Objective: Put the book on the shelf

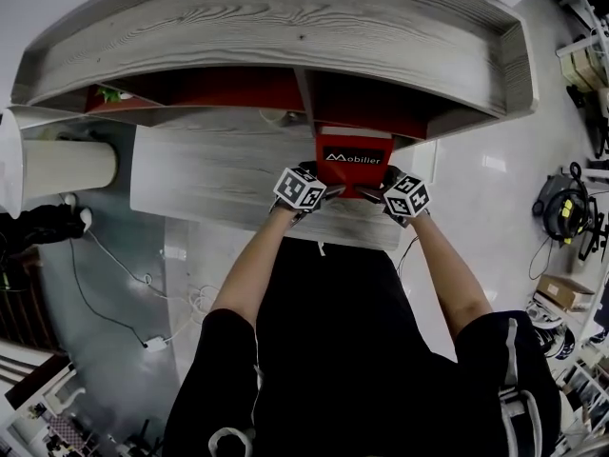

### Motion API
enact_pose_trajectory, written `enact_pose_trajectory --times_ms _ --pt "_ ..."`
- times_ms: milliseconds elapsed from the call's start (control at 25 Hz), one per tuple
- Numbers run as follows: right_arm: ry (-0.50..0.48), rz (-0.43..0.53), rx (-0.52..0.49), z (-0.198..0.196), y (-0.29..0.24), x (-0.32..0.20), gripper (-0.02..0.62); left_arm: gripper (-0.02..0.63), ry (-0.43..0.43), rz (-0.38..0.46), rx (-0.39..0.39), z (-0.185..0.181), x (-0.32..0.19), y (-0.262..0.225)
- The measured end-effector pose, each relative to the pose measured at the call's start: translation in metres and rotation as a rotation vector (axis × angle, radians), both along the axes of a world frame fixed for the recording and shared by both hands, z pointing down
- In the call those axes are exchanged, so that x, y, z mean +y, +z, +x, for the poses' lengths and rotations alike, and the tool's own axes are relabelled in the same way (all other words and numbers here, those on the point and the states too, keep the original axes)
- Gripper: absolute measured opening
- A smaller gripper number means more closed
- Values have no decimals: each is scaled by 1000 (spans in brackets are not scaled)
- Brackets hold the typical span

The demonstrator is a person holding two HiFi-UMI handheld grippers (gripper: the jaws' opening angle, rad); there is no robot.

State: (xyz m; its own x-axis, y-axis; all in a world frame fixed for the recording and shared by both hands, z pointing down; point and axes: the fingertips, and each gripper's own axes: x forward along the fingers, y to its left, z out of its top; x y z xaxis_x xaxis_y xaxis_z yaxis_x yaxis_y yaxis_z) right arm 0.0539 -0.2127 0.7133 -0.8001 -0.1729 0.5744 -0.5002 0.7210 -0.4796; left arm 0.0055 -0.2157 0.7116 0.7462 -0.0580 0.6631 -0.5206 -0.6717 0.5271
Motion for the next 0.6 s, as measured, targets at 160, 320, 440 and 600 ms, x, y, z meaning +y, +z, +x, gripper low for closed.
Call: enact_pose_trajectory --times_ms 160,320,440,600 --pt "-40 36 44 3 8 -11 278 307 -7 4 -17 3 -9 9" --pt "-56 71 80 2 13 -24 279 311 -12 13 -36 1 -21 15" --pt "-55 88 102 4 17 -31 281 314 -9 29 -52 3 -29 18" --pt "-41 99 122 5 24 -39 284 318 -27 55 -71 1 -39 20"
